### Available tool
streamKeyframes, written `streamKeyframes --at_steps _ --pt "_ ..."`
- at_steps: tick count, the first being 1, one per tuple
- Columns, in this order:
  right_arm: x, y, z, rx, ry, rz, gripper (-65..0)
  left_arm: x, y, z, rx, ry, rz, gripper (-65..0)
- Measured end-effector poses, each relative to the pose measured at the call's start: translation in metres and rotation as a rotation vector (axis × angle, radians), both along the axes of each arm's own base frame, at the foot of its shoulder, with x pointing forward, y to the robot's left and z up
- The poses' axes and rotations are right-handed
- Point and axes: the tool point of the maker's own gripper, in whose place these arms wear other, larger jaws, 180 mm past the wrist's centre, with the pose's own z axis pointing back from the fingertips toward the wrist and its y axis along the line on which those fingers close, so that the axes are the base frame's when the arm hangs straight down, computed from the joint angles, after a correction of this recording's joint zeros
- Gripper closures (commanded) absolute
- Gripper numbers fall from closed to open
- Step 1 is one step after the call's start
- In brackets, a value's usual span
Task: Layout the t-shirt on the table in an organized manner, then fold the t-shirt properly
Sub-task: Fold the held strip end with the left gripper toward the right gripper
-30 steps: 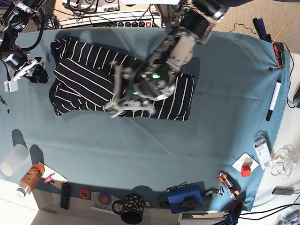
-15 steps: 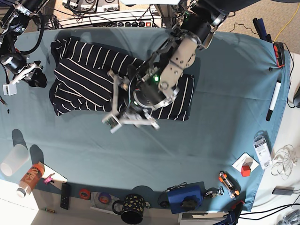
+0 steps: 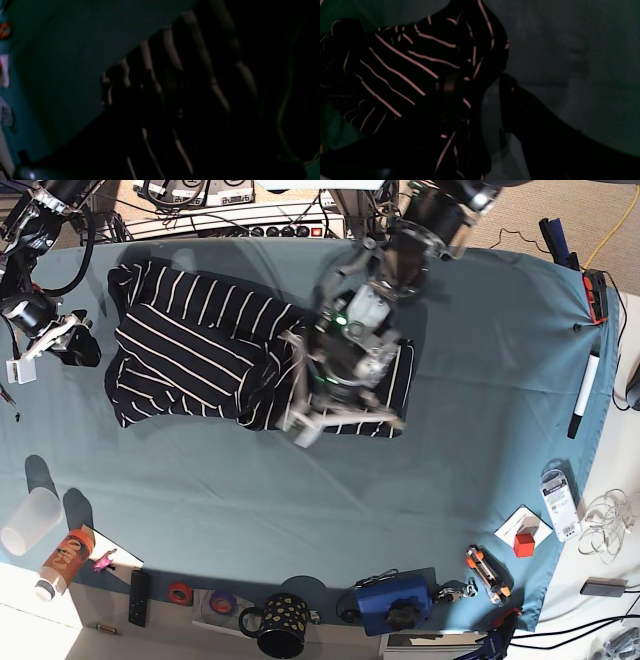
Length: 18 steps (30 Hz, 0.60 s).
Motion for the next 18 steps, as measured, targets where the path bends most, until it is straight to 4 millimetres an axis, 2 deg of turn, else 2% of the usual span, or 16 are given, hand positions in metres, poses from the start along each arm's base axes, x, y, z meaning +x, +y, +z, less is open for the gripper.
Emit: streamKeyframes --at_steps 5,10,18 --pt "0.000 0.000 0.000 0.000 0.000 0.000 -24.1 -0.039 -0.029 -0.022 -0.135 0.153 -0.094 -7.3" --pt "0.000 0.000 0.000 0.000 0.000 0.000 -24.1 -0.070 -0.058 -0.028 -0.293 0.204 -0.185 -7.3" --pt "0.000 0.000 0.000 0.002 -0.002 0.000 -24.1 -0.088 -0.084 -0.018 -0.428 0.236 -0.301 -7.3"
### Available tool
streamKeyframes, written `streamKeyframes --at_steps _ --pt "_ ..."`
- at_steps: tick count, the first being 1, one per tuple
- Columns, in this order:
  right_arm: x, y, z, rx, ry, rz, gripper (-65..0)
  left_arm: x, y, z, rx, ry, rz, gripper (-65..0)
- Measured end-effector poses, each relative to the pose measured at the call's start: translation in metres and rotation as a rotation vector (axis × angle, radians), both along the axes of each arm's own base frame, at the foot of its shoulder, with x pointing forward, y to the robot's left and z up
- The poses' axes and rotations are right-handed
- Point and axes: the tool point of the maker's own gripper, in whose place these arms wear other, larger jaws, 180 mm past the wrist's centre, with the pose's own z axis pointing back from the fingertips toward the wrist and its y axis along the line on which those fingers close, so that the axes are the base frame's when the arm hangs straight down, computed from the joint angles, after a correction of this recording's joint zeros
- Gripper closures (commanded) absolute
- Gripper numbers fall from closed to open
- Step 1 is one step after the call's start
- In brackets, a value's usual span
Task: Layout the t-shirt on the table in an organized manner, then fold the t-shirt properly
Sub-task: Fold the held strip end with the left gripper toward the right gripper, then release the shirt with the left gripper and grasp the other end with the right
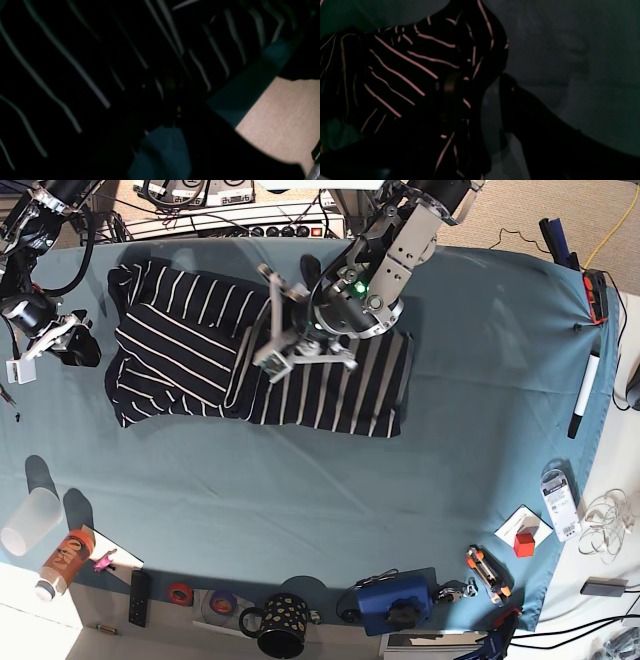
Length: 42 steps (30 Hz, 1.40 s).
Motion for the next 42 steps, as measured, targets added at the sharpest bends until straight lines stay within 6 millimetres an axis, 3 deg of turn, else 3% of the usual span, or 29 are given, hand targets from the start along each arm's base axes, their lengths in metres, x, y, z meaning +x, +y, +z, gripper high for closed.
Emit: streamKeyframes --at_steps 5,7,10,12,20,26,32,36,42 --pt "0.002 0.002 0.003 0.016 -0.015 0.005 -24.1 0.001 0.010 0.003 0.065 -0.012 0.000 -7.3" --pt "0.002 0.003 0.003 0.018 -0.017 0.006 -24.1 0.013 0.021 0.021 0.092 -0.059 0.055 -7.3" --pt "0.004 0.007 0.007 0.043 -0.041 0.013 -24.1 0.048 0.043 0.065 0.105 -0.249 0.200 -7.3" --pt "0.006 0.010 0.011 0.064 -0.060 0.019 -24.1 0.060 0.060 0.071 0.137 -0.296 0.288 -7.3" --pt "0.008 0.005 0.018 0.052 -0.071 0.028 -24.1 0.076 0.121 0.019 0.300 -0.200 0.401 -7.3" --pt "0.011 0.002 0.027 0.046 -0.089 0.041 -24.1 0.087 0.158 -0.020 0.287 -0.098 0.497 -7.3" --pt "0.010 0.002 0.027 0.044 -0.082 0.044 -25.0 0.089 0.162 -0.032 0.256 -0.048 0.509 -7.3" --pt "-0.003 0.004 0.012 0.033 0.024 0.072 -35.4 0.089 0.162 -0.030 0.249 -0.043 0.515 -7.3" --pt "-0.018 0.005 0.002 0.042 0.068 0.073 -36.2 0.088 0.159 -0.030 0.228 -0.031 0.514 -7.3"
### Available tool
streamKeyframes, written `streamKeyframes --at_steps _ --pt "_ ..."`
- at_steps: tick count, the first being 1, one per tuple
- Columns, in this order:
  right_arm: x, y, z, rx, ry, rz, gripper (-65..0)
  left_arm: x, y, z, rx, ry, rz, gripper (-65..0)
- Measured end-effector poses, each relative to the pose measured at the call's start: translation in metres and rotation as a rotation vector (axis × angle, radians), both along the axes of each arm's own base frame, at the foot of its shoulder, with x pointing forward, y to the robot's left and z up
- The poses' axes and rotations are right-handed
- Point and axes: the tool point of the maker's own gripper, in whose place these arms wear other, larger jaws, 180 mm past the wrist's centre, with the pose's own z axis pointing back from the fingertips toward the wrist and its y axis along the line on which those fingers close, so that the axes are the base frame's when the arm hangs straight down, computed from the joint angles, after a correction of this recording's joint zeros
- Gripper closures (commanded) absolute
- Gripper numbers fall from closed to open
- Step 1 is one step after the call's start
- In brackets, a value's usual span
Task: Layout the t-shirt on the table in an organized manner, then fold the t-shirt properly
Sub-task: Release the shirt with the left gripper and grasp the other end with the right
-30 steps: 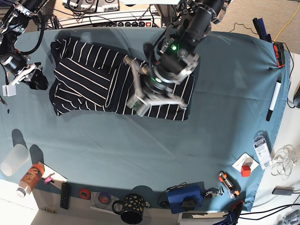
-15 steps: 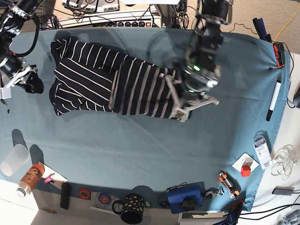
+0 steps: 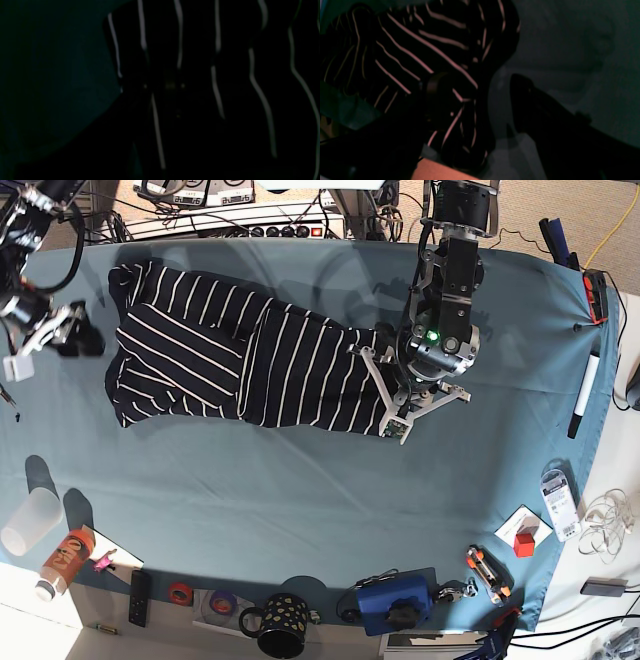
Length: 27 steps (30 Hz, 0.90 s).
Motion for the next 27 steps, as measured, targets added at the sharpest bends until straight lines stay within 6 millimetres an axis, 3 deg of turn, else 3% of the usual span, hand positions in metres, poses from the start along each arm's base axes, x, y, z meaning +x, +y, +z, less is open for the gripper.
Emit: streamKeyframes --at_steps 5,12,20,27 --pt "0.009 0.010 0.012 0.064 -0.071 0.013 -36.1 0.000 0.000 0.000 0.000 0.001 -0.001 -7.3" --pt "-0.006 -0.002 -0.037 0.162 0.061 -0.092 -36.1 0.000 0.000 0.000 -0.003 0.002 -0.001 -7.3" --pt "0.017 0.011 -0.027 0.418 -0.067 -0.124 -36.1 -0.001 -0.002 0.000 -0.010 0.003 -0.002 -7.3" --pt "0.015 0.040 -0.047 0.434 0.007 -0.067 -36.1 -0.001 -0.004 0.001 -0.029 0.006 -0.002 -7.3"
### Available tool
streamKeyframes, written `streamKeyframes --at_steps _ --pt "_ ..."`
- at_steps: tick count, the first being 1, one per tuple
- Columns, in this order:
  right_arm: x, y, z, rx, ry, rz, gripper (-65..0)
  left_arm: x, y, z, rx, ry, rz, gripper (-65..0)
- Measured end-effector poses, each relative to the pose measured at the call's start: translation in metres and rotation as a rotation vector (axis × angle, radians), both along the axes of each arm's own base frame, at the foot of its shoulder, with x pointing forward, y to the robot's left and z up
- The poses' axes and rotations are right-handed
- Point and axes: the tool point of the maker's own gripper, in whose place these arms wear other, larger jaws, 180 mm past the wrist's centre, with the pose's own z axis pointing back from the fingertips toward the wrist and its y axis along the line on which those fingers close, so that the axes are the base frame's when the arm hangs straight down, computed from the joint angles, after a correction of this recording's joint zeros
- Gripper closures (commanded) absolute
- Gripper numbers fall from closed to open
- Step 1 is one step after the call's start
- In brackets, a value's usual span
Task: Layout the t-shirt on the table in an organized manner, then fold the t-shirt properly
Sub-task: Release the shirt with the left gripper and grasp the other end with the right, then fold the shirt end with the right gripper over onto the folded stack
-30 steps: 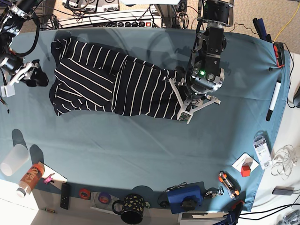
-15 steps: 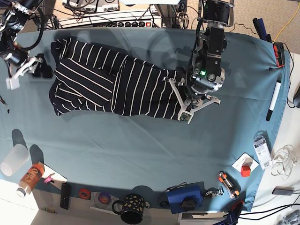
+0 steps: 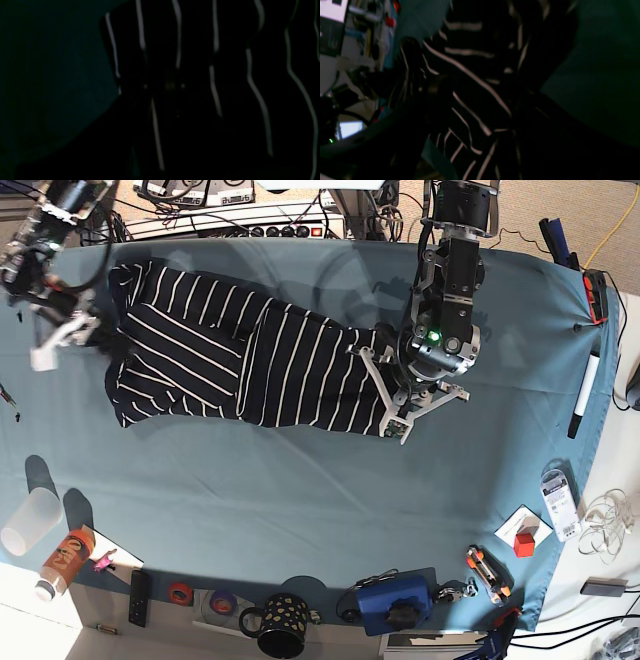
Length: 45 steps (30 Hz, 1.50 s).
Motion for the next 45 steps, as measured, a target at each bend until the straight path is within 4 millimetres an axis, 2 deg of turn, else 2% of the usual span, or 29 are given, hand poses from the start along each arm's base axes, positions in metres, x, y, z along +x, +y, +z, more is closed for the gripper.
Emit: streamKeyframes --at_steps 2,5,8,17,21,22,23,27,31,33,35,40,42,45 --pt "-0.004 0.011 -0.013 -0.008 0.042 0.030 -36.1 0.000 0.000 0.000 -0.002 0.001 -0.001 -7.3" --pt "-0.004 0.018 -0.020 -0.019 0.060 0.044 -36.1 0.000 0.000 0.000 -0.002 0.001 0.000 -7.3" --pt "-0.001 0.028 -0.022 -0.016 0.055 0.062 -36.1 0.000 0.000 0.000 -0.002 0.001 0.000 -7.3" --pt "0.009 0.074 -0.034 -0.037 0.079 0.237 -36.1 0.000 0.000 0.000 -0.002 0.001 0.000 -7.3" --pt "0.014 0.080 -0.034 -0.053 0.077 0.269 -35.9 0.000 0.000 0.000 -0.001 0.003 0.000 -7.3" --pt "0.015 0.079 -0.034 -0.059 0.078 0.268 -33.6 -0.001 0.000 0.000 -0.001 0.005 0.000 -7.3" --pt "0.016 0.076 -0.034 -0.073 0.081 0.265 -28.4 -0.001 0.000 -0.001 0.002 0.010 0.000 -7.3" --pt "0.022 0.066 -0.038 -0.135 0.109 0.258 0.0 -0.004 0.002 0.002 0.010 0.022 0.001 -7.3" --pt "0.029 0.054 -0.038 -0.210 0.126 0.265 0.0 -0.011 -0.012 0.007 -0.075 0.061 -0.026 -7.3" --pt "0.039 0.038 -0.036 -0.297 0.108 0.239 0.0 -0.018 -0.024 0.013 -0.122 0.079 -0.084 -7.3" --pt "0.047 0.015 -0.033 -0.399 0.103 0.215 0.0 -0.021 -0.029 0.023 -0.158 0.071 -0.093 -7.3" --pt "0.058 -0.056 -0.016 -0.664 0.172 0.138 0.0 -0.015 -0.040 0.058 -0.248 -0.017 -0.115 -7.3" --pt "0.062 -0.079 -0.005 -0.727 0.202 0.097 0.0 -0.017 -0.042 0.062 -0.265 -0.023 -0.121 -7.3" --pt "0.073 -0.098 0.018 -0.779 0.188 0.053 0.0 -0.019 -0.042 0.059 -0.264 -0.015 -0.119 -7.3"
